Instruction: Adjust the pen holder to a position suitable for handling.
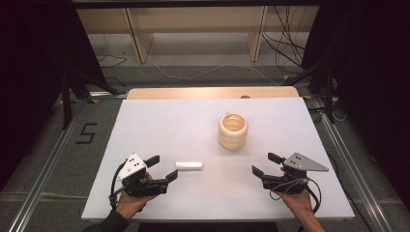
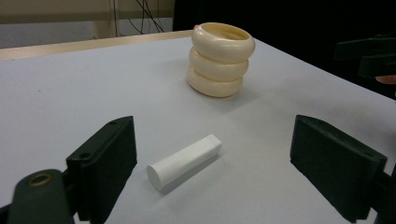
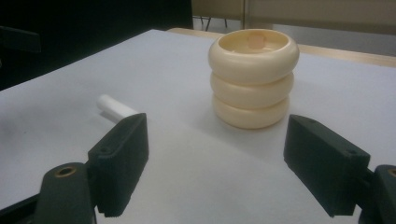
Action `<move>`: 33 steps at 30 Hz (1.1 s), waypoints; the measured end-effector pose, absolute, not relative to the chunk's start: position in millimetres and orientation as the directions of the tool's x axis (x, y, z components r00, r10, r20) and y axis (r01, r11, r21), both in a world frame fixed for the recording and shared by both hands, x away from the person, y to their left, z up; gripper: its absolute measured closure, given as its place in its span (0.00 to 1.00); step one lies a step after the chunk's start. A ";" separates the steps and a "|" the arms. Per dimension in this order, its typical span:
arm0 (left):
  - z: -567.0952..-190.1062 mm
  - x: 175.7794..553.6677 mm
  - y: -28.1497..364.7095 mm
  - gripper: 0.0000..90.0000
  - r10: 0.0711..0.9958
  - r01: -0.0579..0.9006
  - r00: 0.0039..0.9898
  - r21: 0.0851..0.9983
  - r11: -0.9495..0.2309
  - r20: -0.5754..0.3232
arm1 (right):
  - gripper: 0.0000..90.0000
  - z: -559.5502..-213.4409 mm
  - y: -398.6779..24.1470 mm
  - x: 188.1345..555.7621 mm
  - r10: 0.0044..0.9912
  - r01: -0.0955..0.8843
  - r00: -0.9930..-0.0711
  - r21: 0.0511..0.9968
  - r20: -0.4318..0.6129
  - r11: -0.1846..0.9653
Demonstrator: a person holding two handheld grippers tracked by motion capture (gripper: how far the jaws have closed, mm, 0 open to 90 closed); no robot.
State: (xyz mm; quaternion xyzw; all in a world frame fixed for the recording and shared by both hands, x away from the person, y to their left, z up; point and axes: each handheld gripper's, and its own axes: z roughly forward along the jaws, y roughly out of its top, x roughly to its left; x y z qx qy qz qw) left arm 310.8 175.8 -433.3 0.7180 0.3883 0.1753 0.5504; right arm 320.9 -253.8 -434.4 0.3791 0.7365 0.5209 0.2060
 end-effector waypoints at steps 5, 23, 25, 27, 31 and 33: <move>-433.3 311.0 176.0 0.15 0.752 0.366 0.635 0.926 -0.092 -0.176 | 0.25 -434.4 -254.0 321.3 0.780 0.347 -0.620 0.922 0.087 0.173; -433.1 312.4 178.1 0.15 0.760 0.368 0.623 0.927 -0.076 -0.186 | 0.25 -434.6 -259.6 332.5 0.821 0.353 -0.567 0.922 0.074 0.161; -433.2 312.4 177.6 0.15 0.760 0.366 0.624 0.927 -0.080 -0.181 | 0.26 -434.7 -260.2 334.7 0.826 0.353 -0.560 0.922 0.068 0.163; -433.2 312.6 177.9 0.15 0.761 0.365 0.623 0.928 -0.078 -0.182 | 0.26 -434.8 -261.2 337.4 0.833 0.356 -0.549 0.921 0.069 0.159; -433.5 313.1 178.7 0.15 0.763 0.367 0.620 0.927 -0.075 -0.184 | 0.27 -435.2 -261.4 344.1 0.845 0.360 -0.532 0.919 0.060 0.161; -433.6 312.8 178.1 0.15 0.762 0.367 0.621 0.927 -0.077 -0.183 | 0.27 -435.5 -260.9 347.9 0.848 0.361 -0.527 0.918 0.056 0.164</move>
